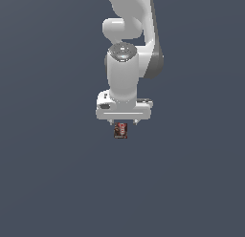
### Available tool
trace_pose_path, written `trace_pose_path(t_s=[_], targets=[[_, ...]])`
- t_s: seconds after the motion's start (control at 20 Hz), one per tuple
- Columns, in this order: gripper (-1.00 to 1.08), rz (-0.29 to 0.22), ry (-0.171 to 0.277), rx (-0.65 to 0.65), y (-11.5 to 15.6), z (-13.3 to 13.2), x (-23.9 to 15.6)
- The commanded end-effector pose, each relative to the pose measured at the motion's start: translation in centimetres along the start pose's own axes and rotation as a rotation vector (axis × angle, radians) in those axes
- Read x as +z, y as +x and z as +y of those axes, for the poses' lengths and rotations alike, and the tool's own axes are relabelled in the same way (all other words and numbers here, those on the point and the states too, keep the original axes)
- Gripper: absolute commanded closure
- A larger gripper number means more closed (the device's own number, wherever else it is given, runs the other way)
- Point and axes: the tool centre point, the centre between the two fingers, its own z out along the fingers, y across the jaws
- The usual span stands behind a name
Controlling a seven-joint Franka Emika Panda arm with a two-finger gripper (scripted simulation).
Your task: Pick up the object and move it to a goal position.
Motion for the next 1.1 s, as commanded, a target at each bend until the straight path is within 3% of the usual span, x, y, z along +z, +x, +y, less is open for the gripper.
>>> trace_pose_path(t_s=[0.0, 1.05], targets=[[-0.92, 0.0, 0.0, 0.0, 0.0, 0.0, 0.0], [-0.92, 0.008, 0.016, -0.003, -0.5, -0.9, 0.9]])
